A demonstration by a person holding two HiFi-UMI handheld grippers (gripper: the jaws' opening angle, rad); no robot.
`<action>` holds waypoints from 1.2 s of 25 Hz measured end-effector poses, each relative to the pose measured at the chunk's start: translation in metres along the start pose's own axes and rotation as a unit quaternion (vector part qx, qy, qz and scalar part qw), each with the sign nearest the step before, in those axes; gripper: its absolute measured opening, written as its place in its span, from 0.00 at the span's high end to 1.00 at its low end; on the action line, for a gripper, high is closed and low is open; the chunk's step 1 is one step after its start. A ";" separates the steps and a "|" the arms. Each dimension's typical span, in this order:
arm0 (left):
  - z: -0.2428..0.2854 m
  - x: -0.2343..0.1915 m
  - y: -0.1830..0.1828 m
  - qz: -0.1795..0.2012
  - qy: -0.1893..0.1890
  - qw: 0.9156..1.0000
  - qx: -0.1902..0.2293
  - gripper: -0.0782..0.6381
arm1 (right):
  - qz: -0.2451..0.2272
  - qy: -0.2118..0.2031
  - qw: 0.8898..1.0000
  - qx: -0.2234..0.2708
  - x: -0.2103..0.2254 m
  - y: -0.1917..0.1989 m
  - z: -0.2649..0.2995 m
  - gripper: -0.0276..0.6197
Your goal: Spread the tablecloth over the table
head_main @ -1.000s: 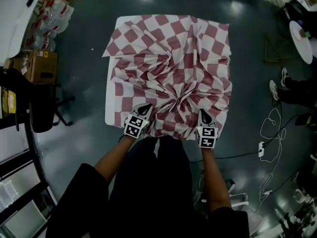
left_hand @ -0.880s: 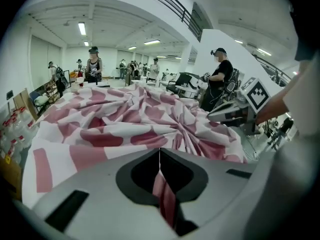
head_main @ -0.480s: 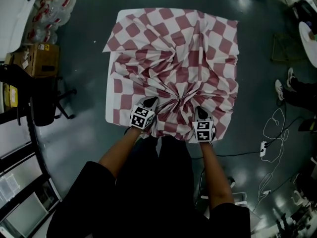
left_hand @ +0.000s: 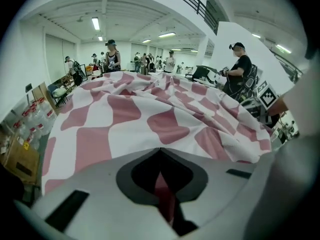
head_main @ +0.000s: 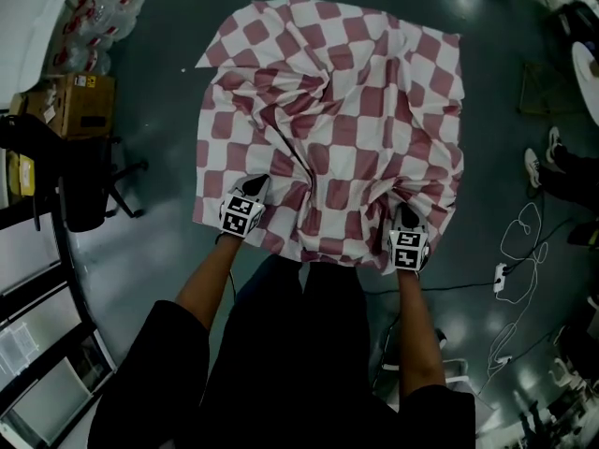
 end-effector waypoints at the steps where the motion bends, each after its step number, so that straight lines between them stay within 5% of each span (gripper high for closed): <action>1: -0.007 -0.011 0.003 0.002 -0.009 1.000 0.001 0.87 | 0.002 0.007 1.000 -0.002 0.003 0.003 -0.003 0.93; 5: -0.028 -0.040 0.017 0.009 -0.038 0.999 -0.012 0.87 | 0.009 0.018 1.000 -0.002 0.007 0.008 -0.015 0.93; 9: -0.033 -0.021 0.000 0.072 -0.013 0.997 0.010 0.87 | -0.004 0.027 0.996 0.083 -0.007 -0.042 -0.047 0.93; 13: -0.013 0.015 -0.033 0.093 0.025 0.995 0.039 0.87 | -0.013 -0.083 0.984 0.160 -0.077 -0.109 -0.045 0.93; 16: 0.009 0.029 -0.025 0.100 0.030 0.994 0.003 0.87 | -0.048 -0.157 0.979 0.120 -0.128 -0.113 -0.011 0.93; 22: -0.001 0.013 -0.001 0.048 0.044 0.998 -0.006 0.87 | -0.072 -0.149 0.986 -0.019 -0.146 -0.093 0.033 0.93; 30: -0.046 -0.043 0.032 0.027 0.002 1.000 -0.003 0.87 | -0.089 -0.152 0.984 -0.007 -0.152 -0.115 0.031 0.93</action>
Point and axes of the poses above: the fingertips, and each gripper's own axes: z forward along the fingers, x to its right, y out of its underside, the point moved 1 cm from there along -z, backward along the fingers, and after that the axes turned 8 degrees about -z, right-handed, at the moved point
